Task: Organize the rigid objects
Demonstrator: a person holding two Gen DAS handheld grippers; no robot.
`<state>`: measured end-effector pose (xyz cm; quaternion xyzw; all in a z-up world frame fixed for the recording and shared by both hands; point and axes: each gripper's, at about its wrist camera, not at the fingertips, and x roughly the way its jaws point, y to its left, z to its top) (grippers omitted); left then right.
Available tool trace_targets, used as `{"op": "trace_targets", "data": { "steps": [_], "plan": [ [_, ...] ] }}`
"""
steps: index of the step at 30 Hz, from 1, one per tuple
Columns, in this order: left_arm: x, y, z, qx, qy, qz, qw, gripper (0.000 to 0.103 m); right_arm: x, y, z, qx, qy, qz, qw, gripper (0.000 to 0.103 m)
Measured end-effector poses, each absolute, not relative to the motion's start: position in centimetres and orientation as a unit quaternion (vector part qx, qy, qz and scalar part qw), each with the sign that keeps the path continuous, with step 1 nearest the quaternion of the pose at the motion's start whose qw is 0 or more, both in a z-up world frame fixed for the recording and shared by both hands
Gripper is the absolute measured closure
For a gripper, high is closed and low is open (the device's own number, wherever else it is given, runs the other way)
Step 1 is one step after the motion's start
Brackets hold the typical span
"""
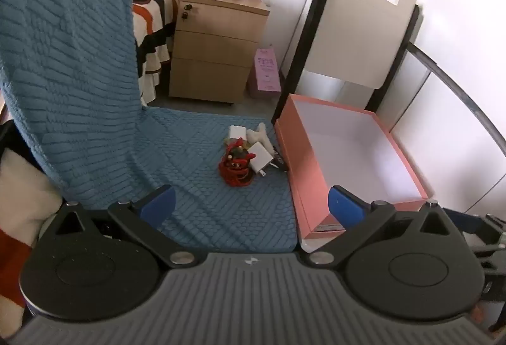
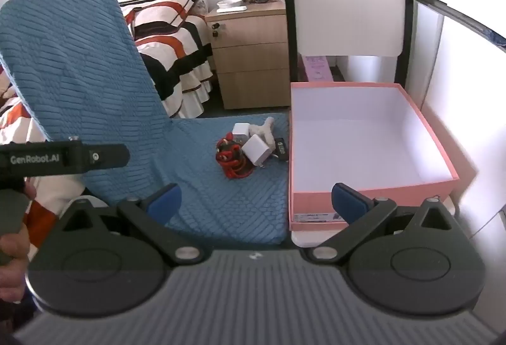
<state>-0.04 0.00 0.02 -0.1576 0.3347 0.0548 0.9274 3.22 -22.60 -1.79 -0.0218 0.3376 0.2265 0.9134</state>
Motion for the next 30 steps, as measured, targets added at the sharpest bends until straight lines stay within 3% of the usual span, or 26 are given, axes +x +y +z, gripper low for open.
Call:
{"op": "trace_targets", "data": {
  "steps": [30],
  "plan": [
    [-0.9, -0.8, -0.6, -0.153, 0.341, 0.069, 0.925, 0.0, 1.5, -22.6, -2.3, -0.036, 0.309, 0.239, 0.92, 0.0]
  ]
}}
